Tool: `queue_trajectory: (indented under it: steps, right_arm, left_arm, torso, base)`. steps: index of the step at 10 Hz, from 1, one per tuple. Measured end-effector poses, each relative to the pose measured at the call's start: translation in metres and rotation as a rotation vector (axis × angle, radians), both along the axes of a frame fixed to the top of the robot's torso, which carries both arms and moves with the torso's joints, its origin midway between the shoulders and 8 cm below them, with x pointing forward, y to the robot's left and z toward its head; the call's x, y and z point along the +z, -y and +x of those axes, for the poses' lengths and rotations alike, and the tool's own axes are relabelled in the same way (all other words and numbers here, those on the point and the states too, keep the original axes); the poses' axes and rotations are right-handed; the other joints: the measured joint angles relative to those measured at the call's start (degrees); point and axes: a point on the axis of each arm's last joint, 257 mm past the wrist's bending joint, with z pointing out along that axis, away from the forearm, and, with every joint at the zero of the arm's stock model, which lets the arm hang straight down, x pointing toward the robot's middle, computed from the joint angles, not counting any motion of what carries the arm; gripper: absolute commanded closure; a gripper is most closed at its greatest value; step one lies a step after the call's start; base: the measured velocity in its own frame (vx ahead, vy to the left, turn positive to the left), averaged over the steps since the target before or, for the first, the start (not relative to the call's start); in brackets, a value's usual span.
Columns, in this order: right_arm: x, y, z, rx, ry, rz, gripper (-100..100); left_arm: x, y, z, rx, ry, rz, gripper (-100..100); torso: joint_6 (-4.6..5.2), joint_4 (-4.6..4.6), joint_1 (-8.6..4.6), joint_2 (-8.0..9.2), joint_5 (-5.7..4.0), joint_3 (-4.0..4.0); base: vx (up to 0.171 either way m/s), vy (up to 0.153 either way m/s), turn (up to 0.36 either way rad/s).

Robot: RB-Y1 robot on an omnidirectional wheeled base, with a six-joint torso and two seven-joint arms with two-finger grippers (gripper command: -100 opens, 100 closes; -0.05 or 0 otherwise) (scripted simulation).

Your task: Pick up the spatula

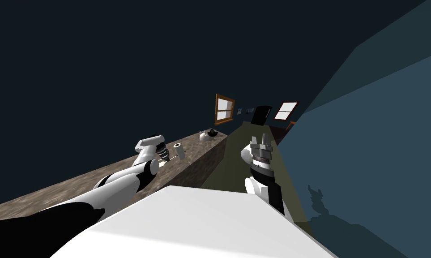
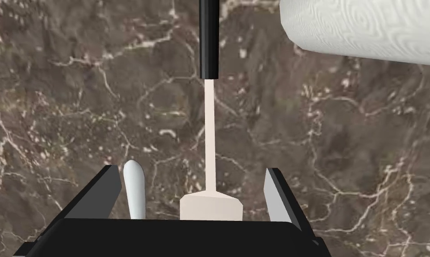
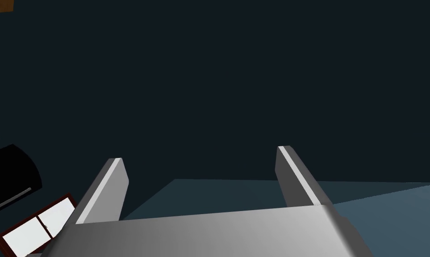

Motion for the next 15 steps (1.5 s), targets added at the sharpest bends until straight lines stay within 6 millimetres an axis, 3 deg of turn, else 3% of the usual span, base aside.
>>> queue_trajectory:
  steps: [3,4,5,8,9,13,15]
  right_arm:
    - [0.0,0.0,0.0,0.0,0.0,0.0,0]
    - [0.0,0.0,0.0,0.0,0.0,0.0,0]
    - [0.0,0.0,0.0,0.0,0.0,0.0,0]
    - [0.0,0.0,0.0,0.0,0.0,0.0,0]
    - [0.0,0.0,0.0,0.0,0.0,0.0,0]
    - [0.0,0.0,0.0,0.0,0.0,0.0,0]
    - [0.0,0.0,0.0,0.0,0.0,0.0,0]
  left_arm:
    - [-0.008,0.011,-0.016,0.019,-0.067,-0.063,-100]
    - [-0.008,0.012,-0.017,0.019,-0.071,-0.067,0]
    - [-0.008,0.012,-0.017,0.019,-0.07,-0.066,-100]
    - [-0.029,0.02,-0.018,0.012,-0.071,-0.068,-100]
    - [-0.029,0.02,-0.018,0.012,-0.07,-0.067,100]
    - [-0.029,0.02,-0.018,0.012,-0.07,-0.067,100]
    - [-0.029,0.02,-0.018,0.012,-0.07,-0.067,-100]
  torso:
    - [-0.01,0.04,-0.03,0.19,0.0,0.11]
    - [-0.02,0.06,-0.02,0.3,0.0,0.17]
    - [-0.03,0.08,-0.01,0.38,0.0,0.22]
    - [-0.03,0.08,0.05,0.37,0.02,0.21]
    - [-0.03,0.09,0.03,0.4,0.01,0.23]
    - [-0.03,0.1,-0.01,0.45,0.0,0.26]
    - [-0.03,0.1,-0.01,0.45,0.0,0.26]
  base:
    - [0.048,-0.006,-0.032]
    - [0.005,-0.001,0.001]
    - [0.015,0.01,0.025]
    - [0.015,0.011,0.013]
    - [0.0,0.0,0.0]
    - [0.0,0.0,0.0]
    - [-0.036,-0.041,0.014]
